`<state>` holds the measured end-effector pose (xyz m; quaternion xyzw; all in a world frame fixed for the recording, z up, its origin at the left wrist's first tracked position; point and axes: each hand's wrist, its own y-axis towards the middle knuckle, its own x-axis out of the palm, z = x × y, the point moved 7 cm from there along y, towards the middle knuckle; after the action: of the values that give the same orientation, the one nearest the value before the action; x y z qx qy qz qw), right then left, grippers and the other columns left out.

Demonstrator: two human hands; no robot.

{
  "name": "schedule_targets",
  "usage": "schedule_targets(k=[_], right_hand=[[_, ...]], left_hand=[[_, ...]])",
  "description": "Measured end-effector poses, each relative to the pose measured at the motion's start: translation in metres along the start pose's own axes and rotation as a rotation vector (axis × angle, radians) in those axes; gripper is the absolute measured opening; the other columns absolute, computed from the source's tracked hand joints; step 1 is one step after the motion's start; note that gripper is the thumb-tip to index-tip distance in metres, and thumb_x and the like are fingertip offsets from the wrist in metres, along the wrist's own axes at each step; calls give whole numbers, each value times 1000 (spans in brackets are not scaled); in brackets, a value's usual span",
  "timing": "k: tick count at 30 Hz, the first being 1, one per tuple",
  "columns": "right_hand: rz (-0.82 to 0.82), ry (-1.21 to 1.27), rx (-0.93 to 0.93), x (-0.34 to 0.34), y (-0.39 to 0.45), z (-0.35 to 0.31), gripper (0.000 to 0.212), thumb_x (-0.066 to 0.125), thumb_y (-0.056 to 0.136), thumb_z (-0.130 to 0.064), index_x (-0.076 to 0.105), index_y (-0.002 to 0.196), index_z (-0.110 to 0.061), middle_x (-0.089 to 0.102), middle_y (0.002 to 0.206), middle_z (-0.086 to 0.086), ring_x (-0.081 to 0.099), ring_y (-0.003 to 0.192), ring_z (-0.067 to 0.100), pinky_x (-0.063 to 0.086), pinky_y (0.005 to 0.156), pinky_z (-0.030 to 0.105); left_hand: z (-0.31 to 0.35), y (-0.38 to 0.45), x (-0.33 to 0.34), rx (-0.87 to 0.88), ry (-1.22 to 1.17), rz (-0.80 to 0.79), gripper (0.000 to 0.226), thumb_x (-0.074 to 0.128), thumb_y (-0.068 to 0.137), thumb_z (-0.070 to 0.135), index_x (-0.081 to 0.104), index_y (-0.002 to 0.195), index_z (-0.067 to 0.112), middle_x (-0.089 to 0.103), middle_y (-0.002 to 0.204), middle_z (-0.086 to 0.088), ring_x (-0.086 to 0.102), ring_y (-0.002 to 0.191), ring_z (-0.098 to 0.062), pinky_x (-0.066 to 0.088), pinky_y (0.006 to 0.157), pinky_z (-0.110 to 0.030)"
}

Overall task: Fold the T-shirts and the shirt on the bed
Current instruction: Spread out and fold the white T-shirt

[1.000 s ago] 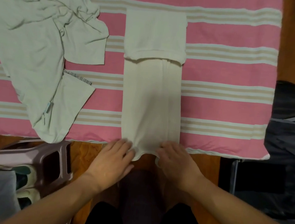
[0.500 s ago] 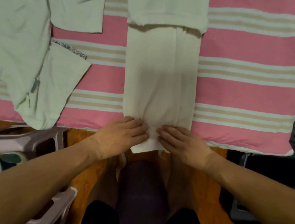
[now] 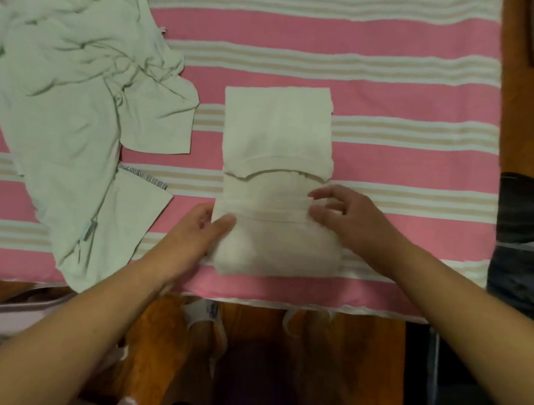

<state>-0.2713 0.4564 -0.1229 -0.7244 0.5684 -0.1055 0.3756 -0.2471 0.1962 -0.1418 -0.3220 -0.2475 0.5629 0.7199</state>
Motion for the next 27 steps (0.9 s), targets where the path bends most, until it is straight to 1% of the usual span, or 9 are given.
schedule_targets(k=[2, 4, 7, 10, 13, 16, 20, 22, 27], right_hand=[[139, 131, 143, -6, 26, 24, 32, 72, 90, -43, 64, 115, -25, 68, 112, -1, 69, 96, 20, 60, 84, 44], [198, 147, 210, 3, 30, 47, 35, 72, 90, -39, 61, 116, -19, 68, 115, -1, 68, 99, 20, 59, 86, 46], [193, 80, 228, 25, 18, 74, 42, 73, 90, -38, 60, 123, -16, 68, 114, -5, 67, 100, 15, 56, 84, 36], [191, 10, 259, 39, 3, 88, 31, 67, 93, -26, 60, 121, -15, 66, 111, -3, 64, 99, 17, 48, 76, 31], [169, -90, 275, 49, -20, 96, 28, 61, 96, -19, 61, 123, -15, 64, 113, -3, 61, 106, 20, 45, 85, 32], [123, -104, 315, 57, -45, 106, 33, 60, 98, -19, 59, 131, -18, 65, 119, -4, 60, 110, 16, 49, 93, 32], [141, 99, 310, 59, -45, 99, 32, 68, 93, -20, 59, 124, -25, 67, 110, -12, 65, 101, 11, 54, 83, 26], [188, 219, 291, 56, -33, 88, 32, 70, 92, -21, 62, 122, -26, 69, 111, -10, 67, 101, 11, 56, 85, 31], [359, 151, 138, 46, -26, 59, 12, 62, 98, -20, 66, 109, -22, 67, 97, -14, 61, 89, 0, 45, 69, 14]], left_hand=[[-9, 25, -6, -88, -24, 90, 37, 67, 95, 45, 62, 123, 21, 75, 113, 3, 74, 97, -14, 60, 88, -35], [-26, 38, -7, -161, -76, 178, 45, 69, 89, 48, 62, 117, 13, 74, 108, -5, 73, 87, -20, 61, 81, -41], [-48, 34, 2, -212, -131, 246, 30, 66, 96, 40, 60, 101, 11, 72, 90, -6, 69, 75, -21, 58, 66, -37], [-58, 17, 21, -167, -6, 150, 30, 64, 99, 36, 66, 124, 21, 76, 111, 5, 73, 101, -17, 57, 95, -45], [-66, -3, 28, -161, 165, 111, 28, 58, 103, 30, 63, 130, 31, 72, 117, 15, 68, 108, -10, 54, 100, -39], [-72, -21, 31, -217, 131, 72, 24, 62, 101, 29, 63, 124, 33, 73, 113, 16, 70, 105, -10, 55, 97, -36], [-74, -17, 27, -263, -115, 148, 23, 68, 96, 32, 65, 119, 28, 76, 109, 7, 74, 99, -14, 59, 92, -42], [-68, -9, 21, -233, -168, 251, 16, 67, 98, 26, 66, 113, 23, 77, 104, 3, 75, 94, -19, 60, 83, -46], [-39, -6, 22, -58, -118, 287, 10, 62, 101, 23, 69, 107, 25, 77, 98, 1, 75, 90, -21, 60, 78, -45]])
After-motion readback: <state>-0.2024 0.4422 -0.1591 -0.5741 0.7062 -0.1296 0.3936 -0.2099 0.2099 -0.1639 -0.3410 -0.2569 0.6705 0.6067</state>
